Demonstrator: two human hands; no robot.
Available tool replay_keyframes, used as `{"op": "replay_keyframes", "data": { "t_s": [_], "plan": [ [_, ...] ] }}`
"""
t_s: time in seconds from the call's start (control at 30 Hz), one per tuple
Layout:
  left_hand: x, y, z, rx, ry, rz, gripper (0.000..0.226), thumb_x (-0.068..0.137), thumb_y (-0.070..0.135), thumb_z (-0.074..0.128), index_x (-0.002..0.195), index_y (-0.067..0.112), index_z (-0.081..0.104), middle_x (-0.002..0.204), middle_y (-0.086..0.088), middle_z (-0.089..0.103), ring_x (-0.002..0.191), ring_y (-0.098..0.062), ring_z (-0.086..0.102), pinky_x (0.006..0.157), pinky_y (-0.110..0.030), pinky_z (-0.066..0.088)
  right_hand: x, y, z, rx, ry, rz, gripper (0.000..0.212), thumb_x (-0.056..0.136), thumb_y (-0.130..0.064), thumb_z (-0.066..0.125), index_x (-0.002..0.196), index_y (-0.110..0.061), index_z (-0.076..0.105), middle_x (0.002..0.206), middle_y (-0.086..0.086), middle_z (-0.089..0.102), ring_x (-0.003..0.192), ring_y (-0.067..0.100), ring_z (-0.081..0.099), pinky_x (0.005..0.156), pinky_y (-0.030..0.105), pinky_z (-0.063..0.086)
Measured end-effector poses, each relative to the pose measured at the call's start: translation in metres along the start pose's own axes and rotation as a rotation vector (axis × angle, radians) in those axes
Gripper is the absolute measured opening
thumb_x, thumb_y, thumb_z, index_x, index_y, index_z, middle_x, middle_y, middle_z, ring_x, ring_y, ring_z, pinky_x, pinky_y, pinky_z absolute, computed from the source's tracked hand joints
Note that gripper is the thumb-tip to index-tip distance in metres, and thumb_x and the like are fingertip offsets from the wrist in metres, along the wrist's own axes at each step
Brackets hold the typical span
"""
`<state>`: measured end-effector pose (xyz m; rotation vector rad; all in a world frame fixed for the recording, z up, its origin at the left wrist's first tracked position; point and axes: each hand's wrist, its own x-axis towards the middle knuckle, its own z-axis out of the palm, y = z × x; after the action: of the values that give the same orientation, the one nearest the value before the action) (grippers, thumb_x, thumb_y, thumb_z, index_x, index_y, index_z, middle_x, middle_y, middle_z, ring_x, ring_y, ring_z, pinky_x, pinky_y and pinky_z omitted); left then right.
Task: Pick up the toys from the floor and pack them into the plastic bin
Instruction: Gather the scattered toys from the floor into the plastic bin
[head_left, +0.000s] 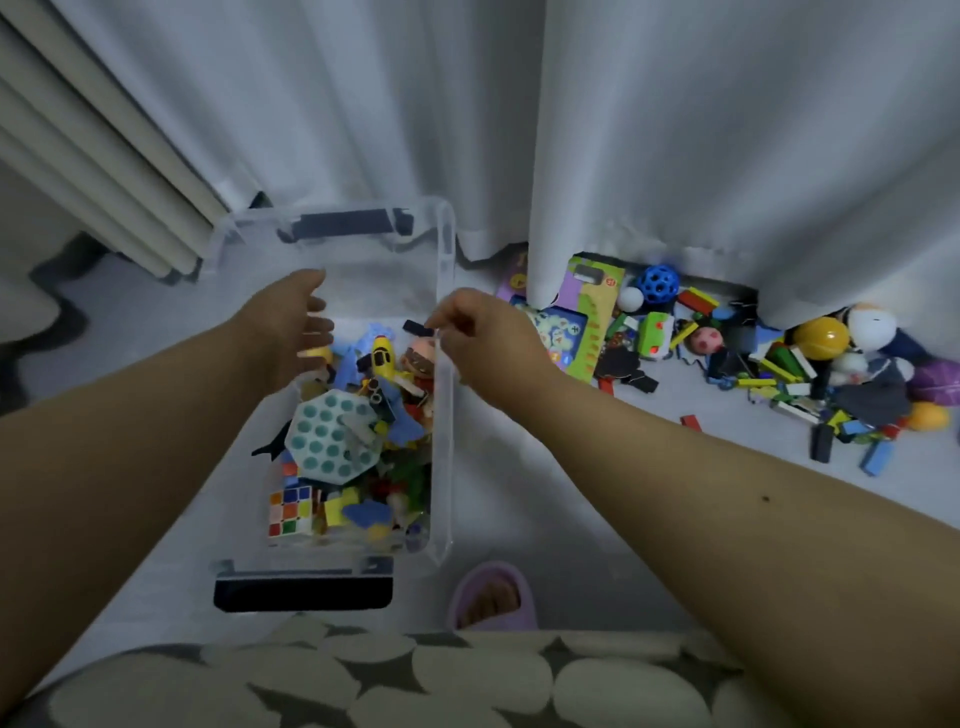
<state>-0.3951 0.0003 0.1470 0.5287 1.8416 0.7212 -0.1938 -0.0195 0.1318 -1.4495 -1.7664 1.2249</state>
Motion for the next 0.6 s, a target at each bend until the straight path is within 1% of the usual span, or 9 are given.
{"op": "replay_keyframes", "data": {
  "t_s": [0.07,0.1,0.17,0.2,0.3,0.37,0.47,0.53,0.6],
  "plan": [
    [0.0,0.012,0.021,-0.101,0.011,0.173,0.021,0.098,0.035,0.045,0.091,0.017,0.053,0.089,-0.007,0.054,0.077,-0.016,0.058,0.068,-0.03,0.052,-0.002,0.022,-0.019,0.081,0.179,0.091,0.019,0.087,-0.003,0.047,0.091,-0.013,0.062,0.071,-0.008,0.05,0.061,0.003,0.051,0.06,0.023,0.048],
    [-0.002,0.019,0.033,-0.107,0.013,0.252,0.017,0.099,0.028,0.044,0.087,0.019,0.052,0.082,-0.004,0.053,0.068,-0.014,0.057,0.058,-0.026,0.052,-0.003,0.035,-0.03,0.089,0.246,0.137,0.018,0.087,-0.003,0.046,0.089,-0.014,0.061,0.069,-0.009,0.05,0.057,0.001,0.049,0.058,0.018,0.043],
    [-0.007,0.032,0.062,-0.049,-0.007,0.393,0.015,0.099,0.02,0.043,0.086,0.02,0.051,0.076,-0.002,0.052,0.059,-0.013,0.053,0.046,-0.022,0.048,-0.007,0.065,-0.051,0.069,0.329,0.223,0.016,0.087,-0.005,0.047,0.087,-0.015,0.06,0.07,-0.011,0.052,0.064,0.008,0.051,0.063,0.022,0.04],
    [-0.011,0.036,0.078,-0.002,-0.041,0.451,0.013,0.098,0.018,0.044,0.087,0.021,0.051,0.077,-0.002,0.052,0.058,-0.013,0.052,0.044,-0.022,0.046,-0.01,0.079,-0.061,0.062,0.356,0.267,0.014,0.087,-0.006,0.047,0.087,-0.015,0.058,0.072,-0.009,0.054,0.069,0.014,0.052,0.065,0.025,0.041],
    [-0.023,0.036,0.135,0.18,-0.18,0.544,0.006,0.096,0.016,0.048,0.091,0.017,0.051,0.079,-0.004,0.054,0.061,-0.014,0.054,0.047,-0.024,0.046,-0.019,0.125,-0.088,0.009,0.41,0.396,0.009,0.088,-0.007,0.048,0.088,-0.01,0.057,0.08,0.0,0.058,0.073,0.021,0.056,0.063,0.026,0.044],
    [-0.031,0.029,0.173,0.354,-0.292,0.538,0.002,0.094,0.015,0.052,0.093,0.013,0.052,0.082,-0.006,0.057,0.065,-0.015,0.057,0.052,-0.027,0.05,-0.029,0.153,-0.106,-0.042,0.422,0.487,0.008,0.087,-0.008,0.049,0.09,-0.011,0.056,0.082,0.002,0.057,0.075,0.021,0.055,0.062,0.026,0.042],
    [-0.033,0.007,0.217,0.632,-0.455,0.476,0.008,0.089,0.013,0.06,0.086,0.016,0.053,0.084,-0.009,0.06,0.068,-0.018,0.061,0.059,-0.032,0.055,-0.047,0.198,-0.129,-0.054,0.423,0.643,0.007,0.085,-0.01,0.053,0.09,-0.015,0.054,0.086,0.003,0.058,0.082,0.026,0.058,0.069,0.033,0.047],
    [-0.029,-0.01,0.239,0.814,-0.513,0.453,0.011,0.085,0.015,0.064,0.094,0.014,0.056,0.085,-0.009,0.06,0.07,-0.022,0.062,0.066,-0.036,0.057,-0.06,0.223,-0.139,-0.097,0.391,0.725,0.012,0.085,-0.013,0.054,0.097,-0.012,0.057,0.087,0.005,0.058,0.083,0.026,0.057,0.069,0.032,0.046],
    [-0.022,-0.023,0.259,0.958,-0.56,0.41,0.022,0.085,0.017,0.063,0.104,0.009,0.056,0.091,-0.012,0.063,0.076,-0.024,0.063,0.07,-0.037,0.057,-0.07,0.244,-0.146,-0.14,0.352,0.793,0.02,0.086,-0.016,0.056,0.104,-0.007,0.058,0.092,0.009,0.058,0.082,0.025,0.052,0.071,0.031,0.042]
  ]
}}
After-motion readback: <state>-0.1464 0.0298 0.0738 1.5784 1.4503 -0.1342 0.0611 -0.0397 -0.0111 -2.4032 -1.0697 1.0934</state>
